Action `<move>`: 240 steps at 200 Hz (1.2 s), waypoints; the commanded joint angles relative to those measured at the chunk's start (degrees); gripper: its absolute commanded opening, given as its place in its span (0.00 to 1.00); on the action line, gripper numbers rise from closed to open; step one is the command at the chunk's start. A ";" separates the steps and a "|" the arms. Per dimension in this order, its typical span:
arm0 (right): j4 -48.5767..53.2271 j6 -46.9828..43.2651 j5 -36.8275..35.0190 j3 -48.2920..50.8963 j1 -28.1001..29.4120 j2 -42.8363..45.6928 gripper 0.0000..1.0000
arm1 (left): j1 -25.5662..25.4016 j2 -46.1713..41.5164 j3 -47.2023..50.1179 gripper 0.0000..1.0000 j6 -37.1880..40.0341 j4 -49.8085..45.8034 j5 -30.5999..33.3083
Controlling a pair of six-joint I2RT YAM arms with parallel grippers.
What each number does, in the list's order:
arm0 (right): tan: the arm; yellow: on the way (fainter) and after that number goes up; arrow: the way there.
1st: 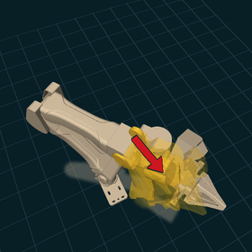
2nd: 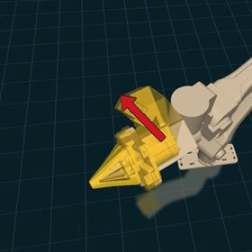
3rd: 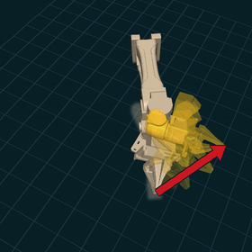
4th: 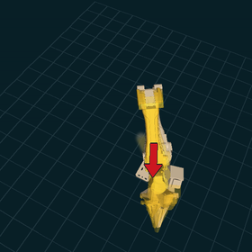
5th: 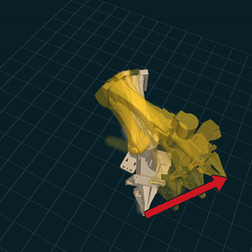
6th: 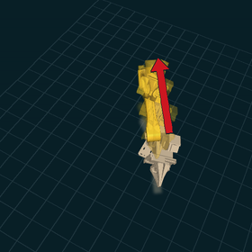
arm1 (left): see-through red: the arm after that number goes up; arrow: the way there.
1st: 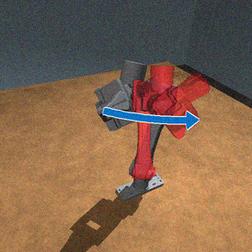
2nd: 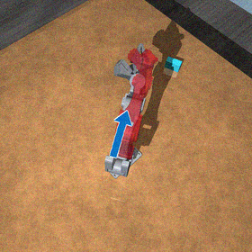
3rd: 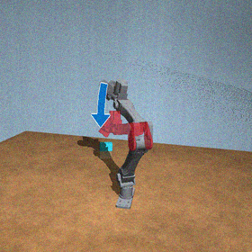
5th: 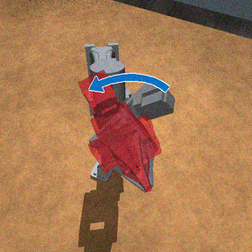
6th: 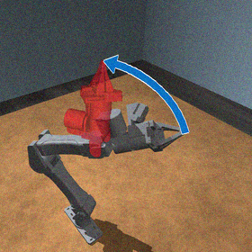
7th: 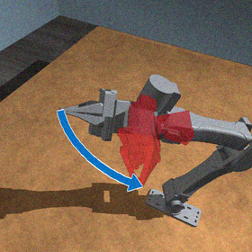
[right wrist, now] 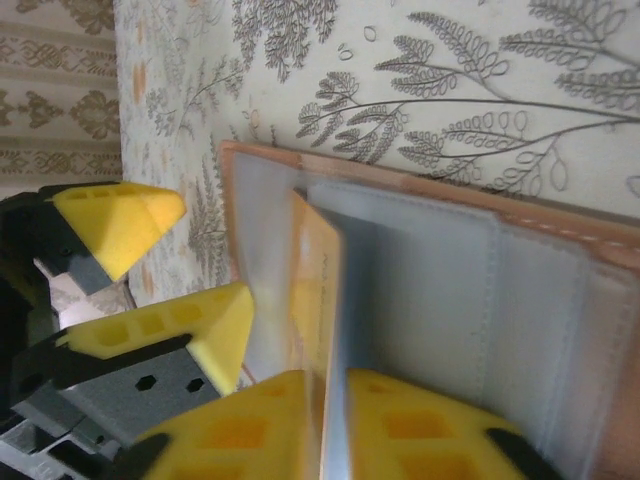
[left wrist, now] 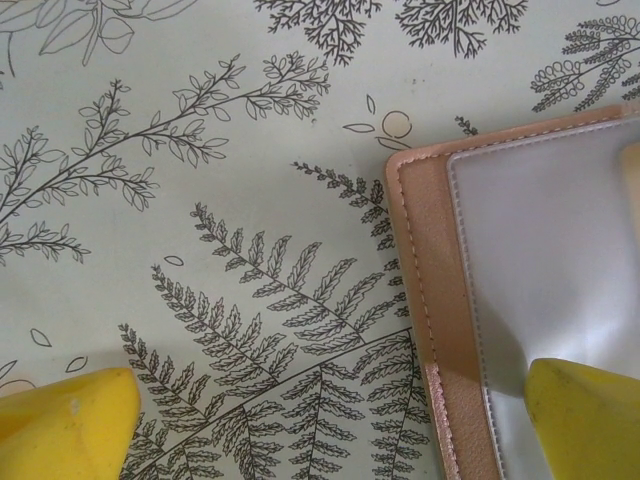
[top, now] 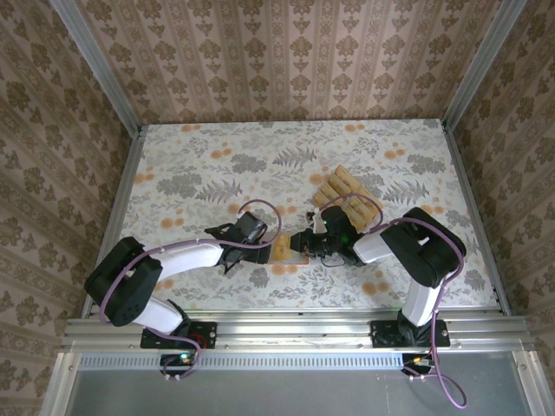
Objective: Put the credit cards into the card holder
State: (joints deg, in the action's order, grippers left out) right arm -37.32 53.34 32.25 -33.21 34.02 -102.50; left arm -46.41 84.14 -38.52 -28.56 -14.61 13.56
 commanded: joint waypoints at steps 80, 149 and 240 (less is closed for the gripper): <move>20.90 -7.68 -7.10 -3.40 0.27 6.95 0.65 | 0.47 -2.27 2.17 1.00 -1.76 -2.62 1.38; 27.12 -10.01 -7.99 -6.30 0.39 8.96 0.68 | 0.70 -4.17 2.93 1.00 -2.23 -2.18 1.12; 28.40 -9.75 -8.34 -9.49 2.51 6.45 0.67 | 0.63 -3.37 4.62 1.00 -2.31 0.58 -0.06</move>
State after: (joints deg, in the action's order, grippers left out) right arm -11.25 44.47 25.39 -40.71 35.57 -94.70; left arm -46.02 80.86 -34.81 -30.02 -14.76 13.52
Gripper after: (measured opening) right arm 0.674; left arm 0.999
